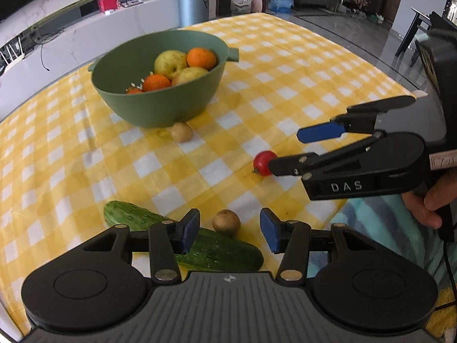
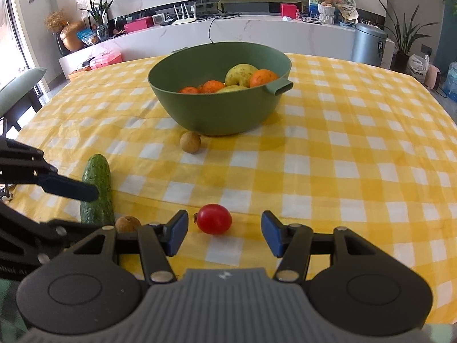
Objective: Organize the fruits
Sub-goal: 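Move the left gripper to a kiwi while the right gripper approaches the red tomato, then close the left gripper on the kiwi while the right gripper grasps the red tomato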
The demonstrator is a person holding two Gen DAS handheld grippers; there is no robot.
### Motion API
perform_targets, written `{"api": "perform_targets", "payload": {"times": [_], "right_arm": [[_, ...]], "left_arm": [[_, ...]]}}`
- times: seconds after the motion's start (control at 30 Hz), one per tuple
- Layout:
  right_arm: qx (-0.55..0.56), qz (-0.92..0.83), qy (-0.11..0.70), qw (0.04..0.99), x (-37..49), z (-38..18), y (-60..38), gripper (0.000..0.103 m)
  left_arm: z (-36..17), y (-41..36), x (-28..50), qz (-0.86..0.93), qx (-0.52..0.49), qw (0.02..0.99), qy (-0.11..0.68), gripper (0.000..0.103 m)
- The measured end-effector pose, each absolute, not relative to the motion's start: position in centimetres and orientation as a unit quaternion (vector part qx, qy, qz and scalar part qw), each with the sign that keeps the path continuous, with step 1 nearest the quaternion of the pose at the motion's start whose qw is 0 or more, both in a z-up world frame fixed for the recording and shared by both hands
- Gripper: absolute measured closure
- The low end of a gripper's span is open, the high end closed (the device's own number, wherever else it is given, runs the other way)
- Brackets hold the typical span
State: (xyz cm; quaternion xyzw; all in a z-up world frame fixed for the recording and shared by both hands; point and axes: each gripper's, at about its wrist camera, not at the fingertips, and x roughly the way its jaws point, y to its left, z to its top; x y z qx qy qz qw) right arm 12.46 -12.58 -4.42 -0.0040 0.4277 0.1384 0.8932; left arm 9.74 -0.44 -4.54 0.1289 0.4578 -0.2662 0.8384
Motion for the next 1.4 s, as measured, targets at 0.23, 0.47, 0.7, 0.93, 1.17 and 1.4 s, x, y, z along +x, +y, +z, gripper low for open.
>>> {"api": "perform_targets", "payload": {"times": [0.23,0.47,0.7,0.93,1.17,1.4], "right_arm": [[0.008,0.141,0.434,0.890,12.8,-4.7,-12.9,0.049],[0.010,0.142,0.439,0.887,13.0,-4.9,-12.8,0.049],[0.004,0.144,0.441,0.886,13.1,-5.1,-12.6,0.049],[0.004,0.144,0.441,0.886,13.1,-5.1,-12.6,0.049],[-0.004,0.149,0.443,0.884,13.1,-5.3,-12.3,0.049],[-0.006,0.146,0.451,0.881,13.5,-5.6,-12.1,0.050]], "left_arm": [[-5.9,-2.2,10.3,-0.259,0.161,0.831,0.464,0.055],[-6.8,-3.4,10.5,-0.253,0.201,0.819,0.474,0.058],[-7.4,-3.9,10.8,-0.249,0.219,0.815,0.476,0.061],[-7.6,-3.6,11.0,-0.244,0.208,0.822,0.471,0.074],[-7.1,-2.8,11.7,-0.227,0.180,0.840,0.459,0.075],[-7.6,-2.8,12.2,-0.227,0.184,0.843,0.451,0.073]]}}
